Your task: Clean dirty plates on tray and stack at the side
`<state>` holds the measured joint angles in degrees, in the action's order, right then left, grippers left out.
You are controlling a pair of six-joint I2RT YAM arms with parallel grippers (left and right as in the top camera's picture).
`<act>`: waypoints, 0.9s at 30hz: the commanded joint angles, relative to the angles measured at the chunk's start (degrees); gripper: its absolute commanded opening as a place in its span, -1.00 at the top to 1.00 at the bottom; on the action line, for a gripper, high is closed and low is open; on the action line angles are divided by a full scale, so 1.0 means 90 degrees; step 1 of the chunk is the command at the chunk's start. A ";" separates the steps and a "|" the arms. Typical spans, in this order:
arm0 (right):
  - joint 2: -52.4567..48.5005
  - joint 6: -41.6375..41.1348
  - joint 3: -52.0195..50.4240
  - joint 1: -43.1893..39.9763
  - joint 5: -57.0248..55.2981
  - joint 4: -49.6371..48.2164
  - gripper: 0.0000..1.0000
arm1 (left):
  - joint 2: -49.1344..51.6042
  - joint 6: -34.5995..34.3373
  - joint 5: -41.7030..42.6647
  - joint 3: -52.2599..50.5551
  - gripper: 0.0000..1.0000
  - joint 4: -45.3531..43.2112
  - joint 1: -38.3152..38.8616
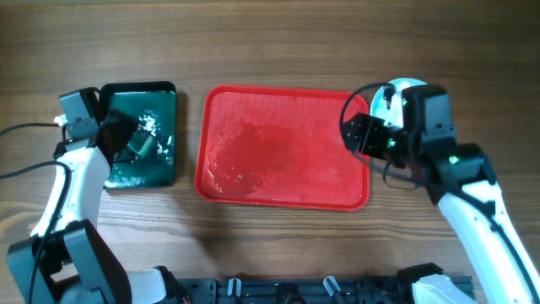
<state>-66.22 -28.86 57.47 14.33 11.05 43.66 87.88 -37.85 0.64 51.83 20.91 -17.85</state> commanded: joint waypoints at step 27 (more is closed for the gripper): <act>0.4634 -0.0692 -0.0401 0.1217 -0.2572 0.2018 -0.99 | -0.5841 0.0007 0.1996 -0.0007 -1.00 0.4189 0.0750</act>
<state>-25.10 -34.50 54.46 25.08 -10.83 62.06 35.29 -38.04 17.93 51.68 58.74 -11.35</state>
